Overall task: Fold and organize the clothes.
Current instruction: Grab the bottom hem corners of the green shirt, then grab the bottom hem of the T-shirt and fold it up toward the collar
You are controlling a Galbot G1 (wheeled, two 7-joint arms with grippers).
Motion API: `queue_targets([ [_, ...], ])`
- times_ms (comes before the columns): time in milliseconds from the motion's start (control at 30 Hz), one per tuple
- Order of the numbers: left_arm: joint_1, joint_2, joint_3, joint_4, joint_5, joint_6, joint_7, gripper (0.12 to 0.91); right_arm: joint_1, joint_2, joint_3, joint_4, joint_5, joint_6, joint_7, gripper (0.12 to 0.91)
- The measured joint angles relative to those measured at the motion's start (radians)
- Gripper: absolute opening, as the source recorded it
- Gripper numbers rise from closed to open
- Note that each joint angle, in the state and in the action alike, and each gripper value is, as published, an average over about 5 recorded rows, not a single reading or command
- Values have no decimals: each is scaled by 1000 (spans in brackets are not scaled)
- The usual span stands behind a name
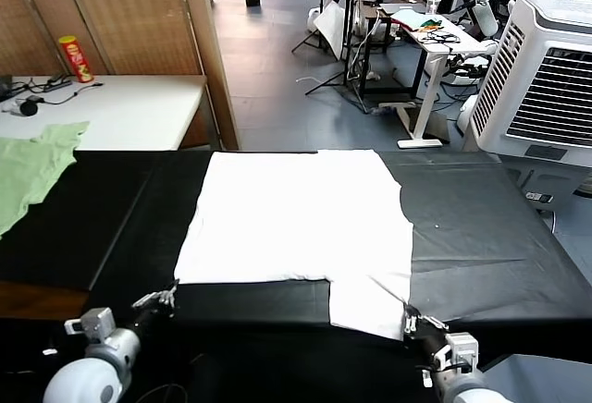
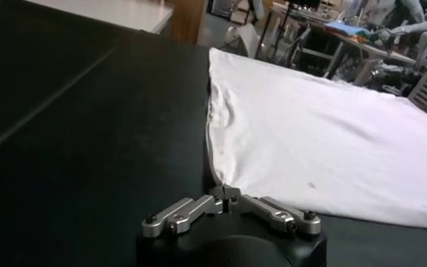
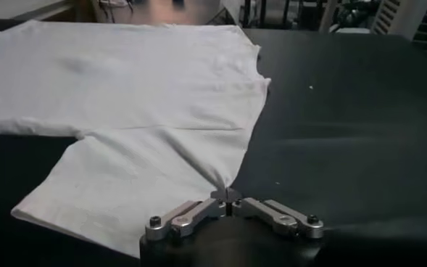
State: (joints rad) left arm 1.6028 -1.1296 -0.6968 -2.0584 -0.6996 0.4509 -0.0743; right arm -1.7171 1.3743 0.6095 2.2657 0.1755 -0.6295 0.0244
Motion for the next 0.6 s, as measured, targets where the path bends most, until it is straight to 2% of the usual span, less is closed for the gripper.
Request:
queue_targets([
  [400, 203, 2, -68, -156, -26, -14, -44, 126, -106, 4, 18, 100, 2, 14, 11, 122],
  [600, 210, -20, -71, -194, -38, -50, -50, 126, -54, -18, 31, 67, 55, 106, 3, 122],
])
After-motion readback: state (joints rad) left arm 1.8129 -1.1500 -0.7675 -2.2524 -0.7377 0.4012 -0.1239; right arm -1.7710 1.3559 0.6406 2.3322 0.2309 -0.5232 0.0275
